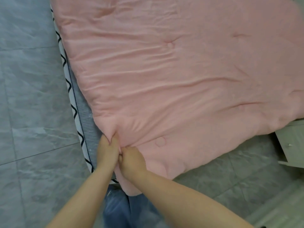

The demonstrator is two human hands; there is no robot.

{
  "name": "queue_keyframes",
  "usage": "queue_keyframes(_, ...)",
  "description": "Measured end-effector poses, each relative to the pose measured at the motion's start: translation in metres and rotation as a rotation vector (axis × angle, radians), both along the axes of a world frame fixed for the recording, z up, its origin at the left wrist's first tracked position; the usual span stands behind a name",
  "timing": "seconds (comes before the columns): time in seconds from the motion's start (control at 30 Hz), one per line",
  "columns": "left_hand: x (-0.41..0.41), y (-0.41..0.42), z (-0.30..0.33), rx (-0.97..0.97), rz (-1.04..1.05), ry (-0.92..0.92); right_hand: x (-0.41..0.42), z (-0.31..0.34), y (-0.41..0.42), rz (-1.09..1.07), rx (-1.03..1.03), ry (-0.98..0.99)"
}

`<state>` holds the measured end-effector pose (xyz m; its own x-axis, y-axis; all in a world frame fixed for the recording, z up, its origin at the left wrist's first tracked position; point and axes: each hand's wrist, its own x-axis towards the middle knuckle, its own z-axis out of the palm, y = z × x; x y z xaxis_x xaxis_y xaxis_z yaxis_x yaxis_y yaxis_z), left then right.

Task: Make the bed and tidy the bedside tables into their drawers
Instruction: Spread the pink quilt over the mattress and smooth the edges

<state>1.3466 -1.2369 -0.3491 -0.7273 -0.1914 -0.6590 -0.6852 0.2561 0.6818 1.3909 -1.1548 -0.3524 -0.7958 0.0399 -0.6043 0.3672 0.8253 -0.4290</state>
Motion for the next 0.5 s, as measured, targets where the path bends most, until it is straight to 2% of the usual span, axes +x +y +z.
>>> queue_keyframes(0.17, -0.024, -0.042, 0.044, -0.358, 0.060, 0.385, -0.027, 0.044, -0.048, -0.063, -0.161, 0.269)
queue_keyframes(0.23, -0.041, -0.051, 0.053, -0.457, 0.092, 0.446, -0.043, 0.052, -0.059, -0.083, -0.238, 0.323)
queue_keyframes(0.33, -0.055, -0.060, 0.046, -0.563, -0.026, 0.277, -0.053, 0.029, -0.062, 0.018, -0.301, 0.212)
queue_keyframes(0.43, -0.051, -0.070, 0.019, -0.468, -0.150, 0.052, -0.042, 0.000, -0.052, 0.202, -0.254, 0.008)
queue_keyframes(0.5, -0.041, -0.075, 0.007, -0.396, -0.190, -0.026, -0.030, -0.004, -0.045, 0.190, -0.309, 0.014)
